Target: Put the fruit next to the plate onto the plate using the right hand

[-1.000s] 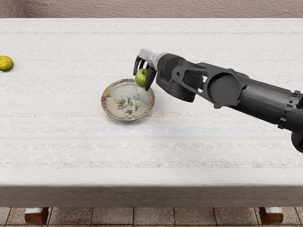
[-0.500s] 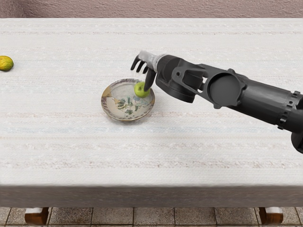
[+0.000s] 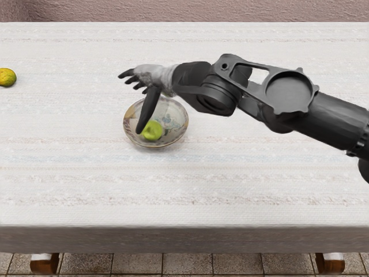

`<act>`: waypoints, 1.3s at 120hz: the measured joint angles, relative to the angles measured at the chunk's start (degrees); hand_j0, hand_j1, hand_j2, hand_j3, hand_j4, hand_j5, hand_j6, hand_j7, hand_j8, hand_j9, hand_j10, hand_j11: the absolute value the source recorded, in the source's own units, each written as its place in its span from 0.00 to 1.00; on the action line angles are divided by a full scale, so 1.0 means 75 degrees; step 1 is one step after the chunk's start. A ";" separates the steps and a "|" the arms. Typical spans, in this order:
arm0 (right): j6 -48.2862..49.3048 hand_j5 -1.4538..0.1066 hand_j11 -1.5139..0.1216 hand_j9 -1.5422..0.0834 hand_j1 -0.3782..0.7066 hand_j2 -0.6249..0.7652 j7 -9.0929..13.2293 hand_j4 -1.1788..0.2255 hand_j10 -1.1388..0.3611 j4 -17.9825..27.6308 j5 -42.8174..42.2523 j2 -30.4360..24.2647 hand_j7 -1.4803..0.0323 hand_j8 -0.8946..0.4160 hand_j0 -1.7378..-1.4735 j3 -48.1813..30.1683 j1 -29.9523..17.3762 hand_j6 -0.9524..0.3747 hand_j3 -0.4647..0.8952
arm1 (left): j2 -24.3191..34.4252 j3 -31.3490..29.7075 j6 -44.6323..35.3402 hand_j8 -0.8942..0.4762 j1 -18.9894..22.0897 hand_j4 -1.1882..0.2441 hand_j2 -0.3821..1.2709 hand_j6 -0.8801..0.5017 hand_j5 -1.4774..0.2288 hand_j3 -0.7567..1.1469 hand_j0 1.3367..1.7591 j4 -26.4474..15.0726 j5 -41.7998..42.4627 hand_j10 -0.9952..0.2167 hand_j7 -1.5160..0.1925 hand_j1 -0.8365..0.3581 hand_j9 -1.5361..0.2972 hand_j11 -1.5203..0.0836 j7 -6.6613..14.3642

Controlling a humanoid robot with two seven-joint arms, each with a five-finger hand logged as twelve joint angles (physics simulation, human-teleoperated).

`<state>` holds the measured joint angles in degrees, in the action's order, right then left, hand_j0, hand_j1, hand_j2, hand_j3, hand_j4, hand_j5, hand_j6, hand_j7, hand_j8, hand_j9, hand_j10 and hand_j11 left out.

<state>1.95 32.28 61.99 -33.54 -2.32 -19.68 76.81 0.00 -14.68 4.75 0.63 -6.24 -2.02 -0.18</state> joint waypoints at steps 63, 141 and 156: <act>0.4313 0.90 0.89 0.92 0.07 0.44 0.0008 0.81 0.73 0.0349 0.5054 -0.3206 0.94 0.65 0.30 -0.2393 -0.2051 0.69 0.34 | 0.0000 0.0000 0.0000 0.47 -0.0002 0.66 0.26 0.46 0.68 0.40 0.76 0.0000 0.0001 0.62 0.70 0.75 0.66 0.75 0.0000; 0.4410 0.90 0.90 0.92 0.07 0.44 0.0055 0.81 0.74 0.0502 0.6884 -0.6075 0.95 0.66 0.30 -0.2193 -0.3593 0.69 0.34 | 0.0000 0.0001 -0.0002 0.47 -0.0074 0.66 0.26 0.46 0.68 0.40 0.76 0.0000 0.0000 0.62 0.70 0.75 0.66 0.75 -0.0001; 0.4411 0.90 0.90 0.92 0.07 0.44 0.0041 0.82 0.74 0.0711 0.6947 -0.6331 0.95 0.66 0.30 -0.2186 -0.3584 0.69 0.34 | 0.0000 0.0001 -0.0003 0.47 -0.0095 0.66 0.26 0.46 0.68 0.40 0.76 0.0000 0.0000 0.62 0.70 0.75 0.66 0.75 -0.0001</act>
<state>35.03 32.58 67.32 18.56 -49.80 -36.07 49.93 0.00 -14.67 4.73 -0.09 -6.24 -2.02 -0.18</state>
